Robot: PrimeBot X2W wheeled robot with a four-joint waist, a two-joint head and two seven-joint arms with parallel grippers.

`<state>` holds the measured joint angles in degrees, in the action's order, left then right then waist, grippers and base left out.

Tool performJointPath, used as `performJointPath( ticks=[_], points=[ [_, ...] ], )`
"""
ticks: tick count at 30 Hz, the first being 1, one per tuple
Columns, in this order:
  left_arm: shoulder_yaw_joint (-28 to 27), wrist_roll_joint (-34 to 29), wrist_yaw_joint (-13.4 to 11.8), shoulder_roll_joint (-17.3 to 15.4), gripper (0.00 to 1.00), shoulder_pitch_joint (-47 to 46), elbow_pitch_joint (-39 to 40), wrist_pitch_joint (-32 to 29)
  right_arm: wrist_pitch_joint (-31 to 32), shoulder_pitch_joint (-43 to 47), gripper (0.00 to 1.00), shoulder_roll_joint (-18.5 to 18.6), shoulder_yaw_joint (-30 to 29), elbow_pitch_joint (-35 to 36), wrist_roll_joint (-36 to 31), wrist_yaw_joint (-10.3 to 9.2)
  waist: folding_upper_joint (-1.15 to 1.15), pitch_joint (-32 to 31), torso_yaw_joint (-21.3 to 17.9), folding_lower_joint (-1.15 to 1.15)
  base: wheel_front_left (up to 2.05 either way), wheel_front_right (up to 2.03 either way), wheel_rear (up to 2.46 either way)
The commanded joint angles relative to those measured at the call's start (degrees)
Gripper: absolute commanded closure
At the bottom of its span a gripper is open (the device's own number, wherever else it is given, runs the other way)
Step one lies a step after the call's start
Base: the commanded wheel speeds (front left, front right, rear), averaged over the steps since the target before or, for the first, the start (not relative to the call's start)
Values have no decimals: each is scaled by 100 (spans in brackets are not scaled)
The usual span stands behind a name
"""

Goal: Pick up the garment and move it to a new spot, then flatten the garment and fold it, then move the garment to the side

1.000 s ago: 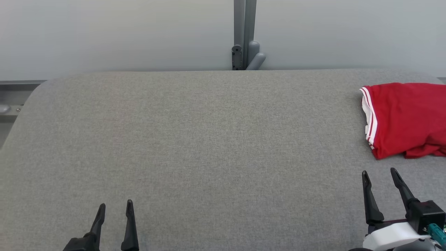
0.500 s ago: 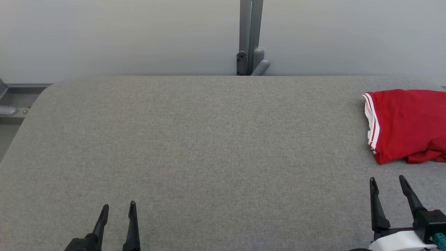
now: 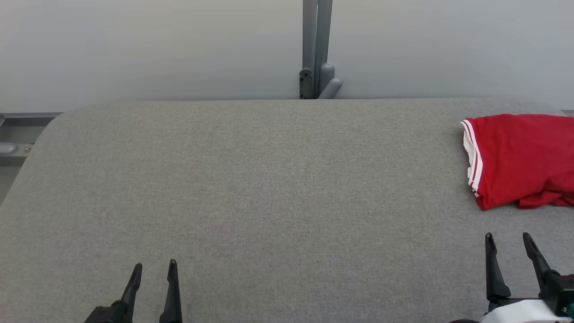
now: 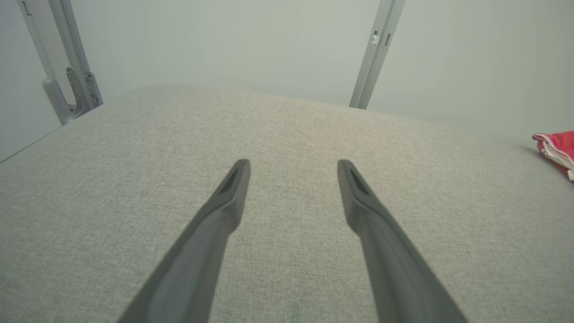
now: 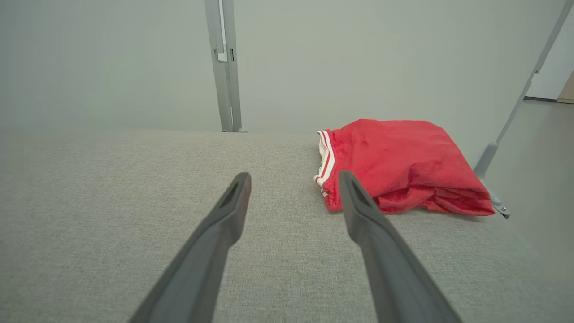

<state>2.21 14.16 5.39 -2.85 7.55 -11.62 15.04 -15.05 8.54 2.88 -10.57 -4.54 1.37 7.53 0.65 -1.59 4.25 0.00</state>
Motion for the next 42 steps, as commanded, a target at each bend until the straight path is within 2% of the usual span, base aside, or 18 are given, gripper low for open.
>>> performJointPath(
  ticks=[1, 33, 34, 38, 42],
  points=[
    [20, 7, 22, -11, 0, -18, -22, 16, -15, 39, 0, 11, -54, -23, 61, -8, -65, -6, -13, 0, 0, 0, 0],
    [39, -82, 74, -11, 0, -42, -115, 16, -15, 29, 0, 10, 99, -119, -6, -9, -65, -63, -26, 0, 0, 0, 0],
    [30, -59, 66, 1, 100, -7, -129, 0, -1, -1, 100, -2, 112, -128, 11, 0, 0, -63, -27, 0, 0, 0, 0],
    [19, 30, 67, 14, 100, 14, -302, -57, 47, -23, 100, -66, 114, -341, 94, 2, 0, -62, -29, 0, 0, 0, 0],
    [-48, 580, 78, 13, 100, -94, -306, -207, 245, -174, 100, -61, 86, -432, 716, 2, -3, -52, -46, 0, 0, 0, 0]
  ],
)
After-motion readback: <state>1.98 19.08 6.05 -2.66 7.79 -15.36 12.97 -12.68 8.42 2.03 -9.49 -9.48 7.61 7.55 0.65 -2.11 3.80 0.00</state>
